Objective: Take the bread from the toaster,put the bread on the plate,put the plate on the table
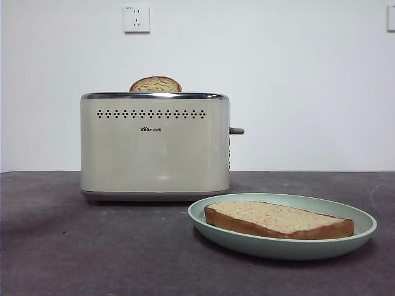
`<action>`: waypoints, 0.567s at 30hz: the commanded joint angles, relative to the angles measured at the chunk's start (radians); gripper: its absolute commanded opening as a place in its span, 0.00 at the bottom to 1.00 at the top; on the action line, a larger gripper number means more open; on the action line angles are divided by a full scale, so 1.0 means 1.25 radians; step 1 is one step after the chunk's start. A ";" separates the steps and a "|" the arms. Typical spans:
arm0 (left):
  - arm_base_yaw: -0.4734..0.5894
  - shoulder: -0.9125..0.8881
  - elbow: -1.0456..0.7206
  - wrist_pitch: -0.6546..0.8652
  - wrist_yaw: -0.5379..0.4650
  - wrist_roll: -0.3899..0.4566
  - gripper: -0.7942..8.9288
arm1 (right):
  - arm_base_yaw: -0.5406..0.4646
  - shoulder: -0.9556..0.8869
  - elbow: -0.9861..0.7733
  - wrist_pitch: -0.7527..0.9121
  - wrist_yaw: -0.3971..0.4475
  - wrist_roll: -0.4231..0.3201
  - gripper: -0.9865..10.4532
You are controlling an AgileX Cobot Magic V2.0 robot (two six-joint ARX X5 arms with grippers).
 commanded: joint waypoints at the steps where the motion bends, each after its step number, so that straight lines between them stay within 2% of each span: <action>1: -0.002 -0.001 -0.004 0.002 -0.003 -0.002 0.08 | 0.001 0.001 0.001 0.003 0.002 0.007 0.09; 3: -0.001 -0.001 -0.004 -0.002 -0.004 0.007 0.08 | 0.001 0.001 0.001 0.003 0.002 0.007 0.09; 6: 0.045 -0.021 -0.005 -0.016 0.008 0.021 0.08 | 0.001 0.001 0.001 0.003 0.002 0.007 0.09; 11: 0.192 -0.048 -0.042 0.010 0.175 0.000 0.08 | 0.001 0.001 0.001 0.003 0.002 0.007 0.09; 15: 0.306 -0.117 -0.162 0.145 0.280 -0.015 0.08 | 0.001 0.001 0.001 0.003 0.002 0.007 0.09; 17: 0.346 -0.164 -0.238 0.226 0.302 -0.042 0.08 | 0.001 0.001 0.001 0.003 0.002 0.007 0.09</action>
